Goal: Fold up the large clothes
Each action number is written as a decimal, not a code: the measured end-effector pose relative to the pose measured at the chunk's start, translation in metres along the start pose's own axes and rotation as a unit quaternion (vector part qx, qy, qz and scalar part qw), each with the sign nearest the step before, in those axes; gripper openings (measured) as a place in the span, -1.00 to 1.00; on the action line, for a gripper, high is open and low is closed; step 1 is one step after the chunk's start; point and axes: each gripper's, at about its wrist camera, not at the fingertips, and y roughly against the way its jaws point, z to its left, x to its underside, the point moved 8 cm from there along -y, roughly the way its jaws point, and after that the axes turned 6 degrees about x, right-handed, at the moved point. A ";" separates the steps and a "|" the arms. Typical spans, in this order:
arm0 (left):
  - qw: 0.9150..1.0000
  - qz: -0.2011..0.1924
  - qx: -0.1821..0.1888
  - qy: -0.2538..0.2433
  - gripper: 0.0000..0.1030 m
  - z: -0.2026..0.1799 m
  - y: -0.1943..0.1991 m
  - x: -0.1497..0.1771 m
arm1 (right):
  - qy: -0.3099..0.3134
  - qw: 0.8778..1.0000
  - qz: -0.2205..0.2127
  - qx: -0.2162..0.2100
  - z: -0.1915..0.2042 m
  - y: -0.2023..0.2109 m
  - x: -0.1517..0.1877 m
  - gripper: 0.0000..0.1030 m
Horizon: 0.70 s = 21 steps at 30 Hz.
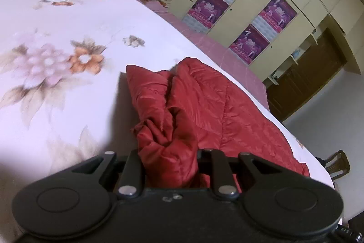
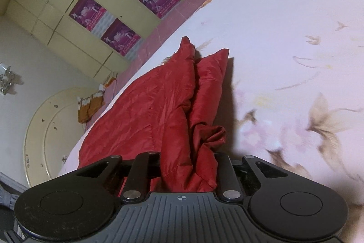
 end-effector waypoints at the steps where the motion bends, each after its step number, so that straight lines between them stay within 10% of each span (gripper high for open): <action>1: 1.000 -0.001 0.000 0.003 -0.63 0.000 0.004 0.003 | 0.002 1.000 0.002 0.000 -0.002 0.005 0.002 -0.65; 21: 0.999 -0.010 -0.010 0.035 -0.63 0.009 0.106 0.087 | 0.010 1.000 0.024 -0.015 -0.044 0.093 0.038 -0.65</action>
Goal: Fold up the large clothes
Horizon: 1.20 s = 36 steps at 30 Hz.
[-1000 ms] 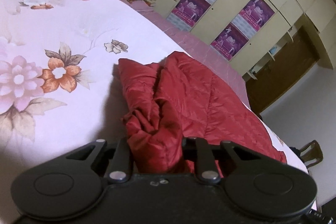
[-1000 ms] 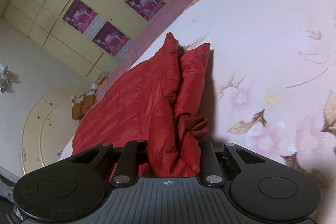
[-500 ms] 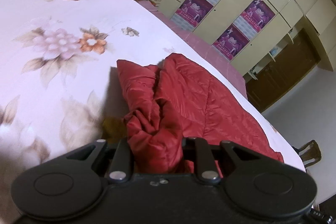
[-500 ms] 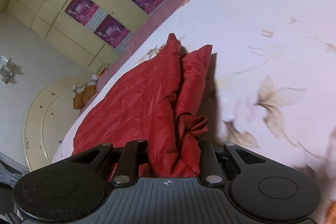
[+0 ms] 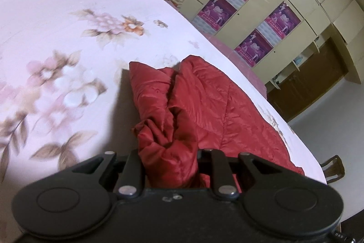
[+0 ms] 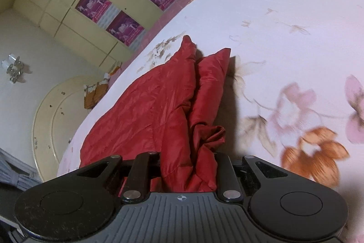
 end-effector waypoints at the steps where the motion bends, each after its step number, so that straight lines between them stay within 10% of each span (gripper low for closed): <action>1: 1.000 -0.001 -0.001 0.001 -0.63 0.001 0.004 0.003 | 0.000 1.000 0.000 -0.001 -0.001 0.002 0.002 -0.65; 17: 1.000 -0.001 -0.009 -0.005 -0.62 0.011 0.043 0.034 | -0.011 1.000 0.018 -0.006 -0.009 0.025 0.013 -0.64; 20: 1.000 -0.001 -0.016 -0.010 -0.28 0.016 0.041 0.035 | -0.014 1.000 0.020 -0.003 -0.012 0.021 0.011 -0.63; 23: 1.000 -0.017 -0.023 0.008 0.47 0.028 0.047 0.038 | 0.001 1.000 0.008 0.012 -0.015 0.020 0.008 -0.10; 31: 0.999 -0.008 0.030 0.036 0.36 0.034 0.055 0.042 | 0.031 0.978 -0.130 0.159 -0.032 0.074 -0.037 0.29; 33: 0.998 -0.003 0.040 0.043 0.30 0.034 0.050 0.040 | 0.047 0.977 -0.148 0.148 -0.014 0.077 -0.044 0.09; 35: 0.998 0.001 0.046 0.047 0.16 0.033 0.041 0.036 | 0.093 0.981 -0.124 0.117 0.019 0.063 -0.039 -0.84; 36: 0.998 0.002 0.043 0.049 -0.06 0.033 0.037 0.034 | 0.115 0.982 -0.111 0.101 0.036 0.055 -0.032 -0.91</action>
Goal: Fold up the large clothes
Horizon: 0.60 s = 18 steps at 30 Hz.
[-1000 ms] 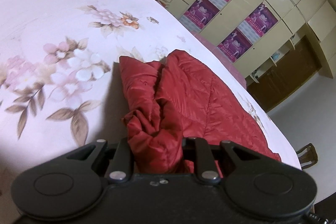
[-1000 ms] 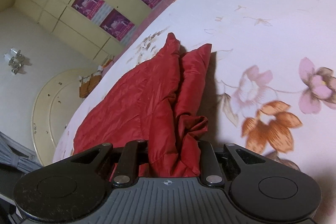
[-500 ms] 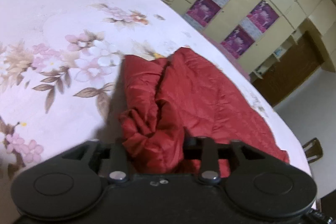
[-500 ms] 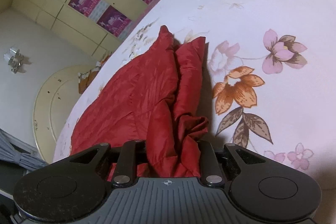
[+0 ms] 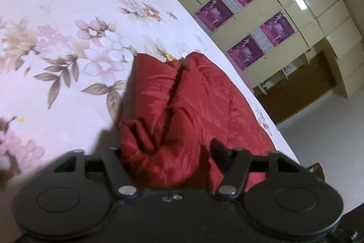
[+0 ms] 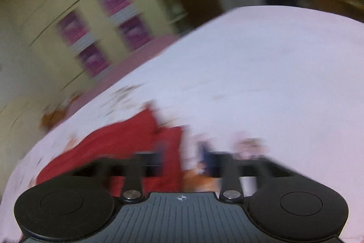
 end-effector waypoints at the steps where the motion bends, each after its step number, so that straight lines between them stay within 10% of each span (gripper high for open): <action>1: 1.000 0.001 -0.002 0.001 -0.28 0.001 -0.003 -0.001 | 0.023 0.999 0.008 -0.030 0.024 -0.003 0.005 -0.98; 9: 0.999 0.003 -0.006 -0.046 -0.55 -0.010 -0.004 -0.001 | 0.146 0.978 0.074 -0.126 0.152 -0.034 0.071 -1.00; 18: 0.998 0.000 -0.019 -0.060 -0.57 -0.011 -0.005 -0.001 | 0.179 0.967 0.147 -0.106 0.153 -0.094 0.120 -1.00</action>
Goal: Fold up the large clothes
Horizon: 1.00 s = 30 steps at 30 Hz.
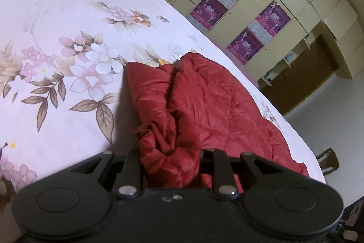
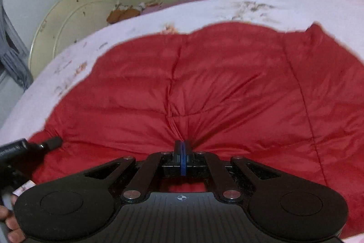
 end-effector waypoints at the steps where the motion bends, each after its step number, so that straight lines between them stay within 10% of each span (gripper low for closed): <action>1: 1.000 0.001 -0.001 0.000 -0.57 0.000 0.000 0.000 | 0.001 1.000 0.004 -0.001 -0.001 0.000 -0.002 -1.00; 9: 1.000 -0.007 -0.006 -0.009 -0.62 -0.011 0.010 -0.005 | -0.014 0.999 -0.001 -0.041 0.005 0.067 -0.009 -1.00; 17: 0.997 -0.025 -0.005 -0.071 -0.64 -0.050 0.027 -0.013 | -0.020 0.997 0.060 -0.039 -0.001 0.038 0.029 -1.00; 27: 0.967 -0.058 0.043 -0.245 -0.64 -0.169 0.050 -0.001 | -0.071 0.993 0.057 -0.073 -0.019 0.038 0.036 -1.00; 30: 0.960 -0.053 0.050 -0.271 -0.64 -0.192 0.045 0.006 | -0.109 0.991 -0.005 -0.080 -0.045 0.082 0.015 -1.00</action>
